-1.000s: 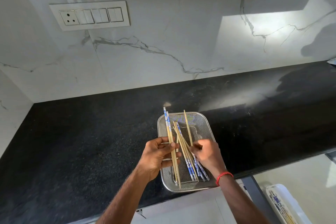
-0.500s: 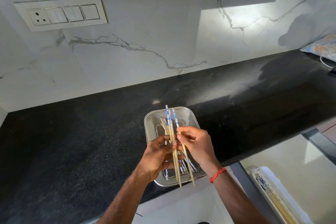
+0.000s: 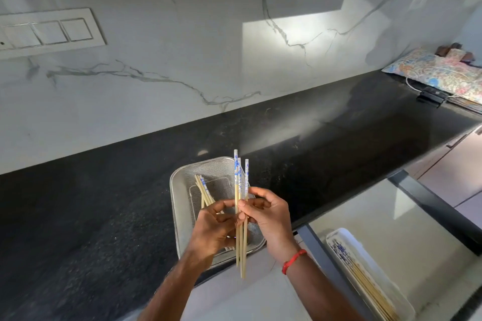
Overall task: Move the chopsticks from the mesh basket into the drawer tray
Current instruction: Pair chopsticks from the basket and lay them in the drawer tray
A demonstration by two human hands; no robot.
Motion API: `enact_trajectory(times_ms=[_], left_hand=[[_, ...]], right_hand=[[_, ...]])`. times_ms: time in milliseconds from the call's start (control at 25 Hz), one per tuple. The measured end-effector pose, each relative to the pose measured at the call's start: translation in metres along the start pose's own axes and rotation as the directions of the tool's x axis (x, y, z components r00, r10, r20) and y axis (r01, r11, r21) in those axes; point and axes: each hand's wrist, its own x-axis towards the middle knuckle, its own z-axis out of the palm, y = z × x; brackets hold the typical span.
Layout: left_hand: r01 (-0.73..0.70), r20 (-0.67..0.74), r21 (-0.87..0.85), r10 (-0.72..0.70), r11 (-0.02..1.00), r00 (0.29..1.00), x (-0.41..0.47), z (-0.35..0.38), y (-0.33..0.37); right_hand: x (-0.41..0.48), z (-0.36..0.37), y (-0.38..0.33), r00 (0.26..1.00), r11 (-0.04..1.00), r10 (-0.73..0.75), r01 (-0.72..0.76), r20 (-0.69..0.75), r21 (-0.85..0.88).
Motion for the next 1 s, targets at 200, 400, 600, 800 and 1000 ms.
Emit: enact_trajectory(times_ms=[200,400,600,800,1000], left_hand=[[0.01,0.03,0.073,-0.013,0.997,0.999,0.0,0.037,-0.005],[0.039,0.07,0.161,-0.051,0.986,0.996,0.0,0.086,-0.014],[0.067,0.077,0.225,-0.086,0.972,0.993,-0.001,0.136,-0.024],[0.083,0.079,0.289,-0.11,0.954,0.991,-0.005,0.175,-0.041],[0.141,0.06,0.298,-0.166,0.944,0.984,-0.01,0.206,-0.068]], right_hand=[[0.0,-0.043,-0.014,0.988,0.988,0.097,-0.081,0.121,-0.13],[-0.003,-0.089,-0.029,0.996,0.988,0.089,-0.088,-0.005,-0.128],[-0.013,-0.14,-0.032,0.999,0.98,0.048,-0.052,-0.021,-0.193],[-0.024,-0.187,-0.03,0.999,0.958,-0.033,0.032,-0.001,-0.286],[-0.037,-0.228,-0.018,0.998,0.94,0.018,0.005,0.066,-0.34]])
